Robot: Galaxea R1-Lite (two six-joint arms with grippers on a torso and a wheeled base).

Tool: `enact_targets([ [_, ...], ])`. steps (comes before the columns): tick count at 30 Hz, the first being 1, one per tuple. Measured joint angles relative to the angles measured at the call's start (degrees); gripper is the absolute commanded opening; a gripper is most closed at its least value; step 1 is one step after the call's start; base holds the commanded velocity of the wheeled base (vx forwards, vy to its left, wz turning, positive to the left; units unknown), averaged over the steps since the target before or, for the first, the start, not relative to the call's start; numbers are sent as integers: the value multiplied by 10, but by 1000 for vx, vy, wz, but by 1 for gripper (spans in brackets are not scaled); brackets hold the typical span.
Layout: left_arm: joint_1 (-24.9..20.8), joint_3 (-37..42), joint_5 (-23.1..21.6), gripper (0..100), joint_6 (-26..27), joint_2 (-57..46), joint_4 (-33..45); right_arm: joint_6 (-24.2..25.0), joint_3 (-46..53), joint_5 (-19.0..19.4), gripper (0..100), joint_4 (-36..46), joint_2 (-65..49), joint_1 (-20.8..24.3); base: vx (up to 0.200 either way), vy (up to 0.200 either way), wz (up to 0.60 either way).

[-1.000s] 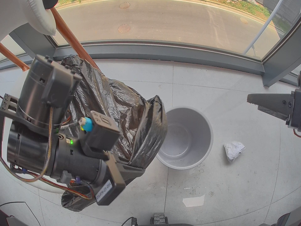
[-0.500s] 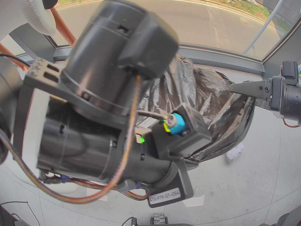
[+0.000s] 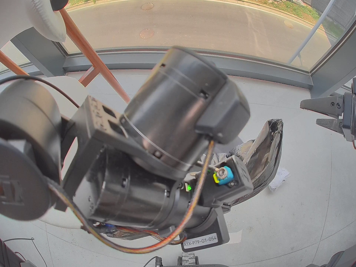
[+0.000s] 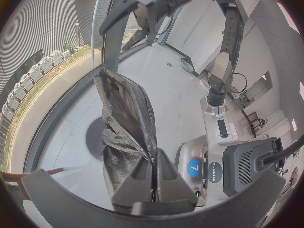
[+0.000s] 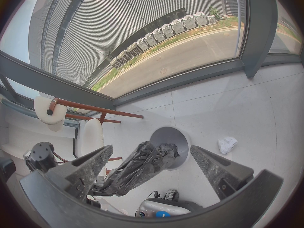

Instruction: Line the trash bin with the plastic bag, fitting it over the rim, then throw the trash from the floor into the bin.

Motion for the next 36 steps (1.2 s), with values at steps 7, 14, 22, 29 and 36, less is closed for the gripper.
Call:
enact_targets([
  [7, 7, 0, 28, 0, 40, 19, -3, -2, 0, 1, 100, 3, -20, -1, 0, 0, 0],
  [14, 29, -5, 149, 0, 153, 41, -84, -4, 28, -8, 100, 6, -29, 0, 0, 0, 0],
  [22, 23, -3, 213, 0, 217, 86, -209, -1, 74, -18, 100, -13, 0, 16, 0, 0, 0],
  [29, 9, 12, 232, 0, 220, 116, -240, 0, 81, -25, 100, -54, 45, 40, 0, 0, 0],
  [36, 6, 22, 234, 0, 220, 126, -241, -1, 87, -26, 100, -65, 91, 42, 0, 0, 0],
])
